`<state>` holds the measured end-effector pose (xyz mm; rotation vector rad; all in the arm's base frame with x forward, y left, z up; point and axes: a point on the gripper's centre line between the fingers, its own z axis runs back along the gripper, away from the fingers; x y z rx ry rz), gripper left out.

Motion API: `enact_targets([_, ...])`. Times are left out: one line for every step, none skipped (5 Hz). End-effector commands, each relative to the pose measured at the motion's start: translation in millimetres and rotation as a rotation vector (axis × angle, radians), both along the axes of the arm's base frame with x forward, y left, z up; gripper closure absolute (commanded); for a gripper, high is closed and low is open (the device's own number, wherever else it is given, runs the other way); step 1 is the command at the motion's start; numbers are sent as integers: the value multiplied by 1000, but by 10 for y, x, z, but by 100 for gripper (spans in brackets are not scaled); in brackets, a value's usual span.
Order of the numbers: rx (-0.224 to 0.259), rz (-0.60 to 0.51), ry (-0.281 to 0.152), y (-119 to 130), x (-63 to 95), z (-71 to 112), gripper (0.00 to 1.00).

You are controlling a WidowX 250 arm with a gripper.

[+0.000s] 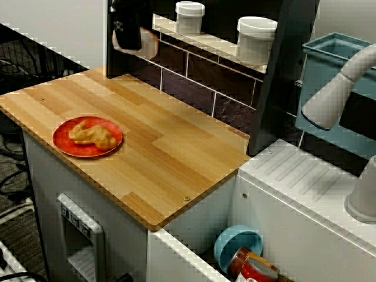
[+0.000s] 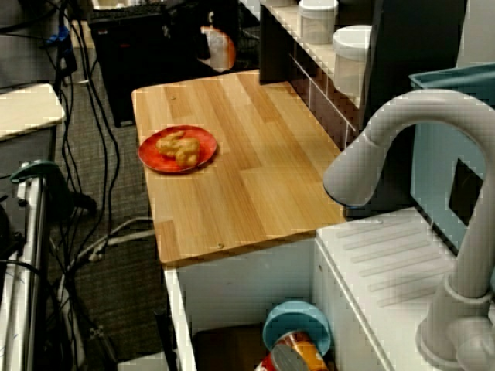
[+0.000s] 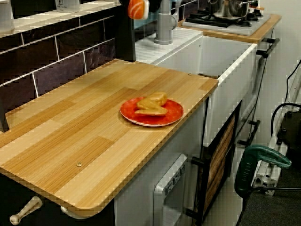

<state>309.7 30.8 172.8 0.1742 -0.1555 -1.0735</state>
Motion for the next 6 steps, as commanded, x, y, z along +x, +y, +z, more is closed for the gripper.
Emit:
enact_targets([108,43,-170,55,-49,-174,100])
enact_targets([136,112,-215,95,-31,-392,100])
enact_targets([153,150,-245,130,3,-540,100])
enact_targets([171,175,-256,161,34,-648,100])
enact_targets([183,212,-292,202,72,-752,100])
enact_targets([187,234,-309,228,103,-807,100])
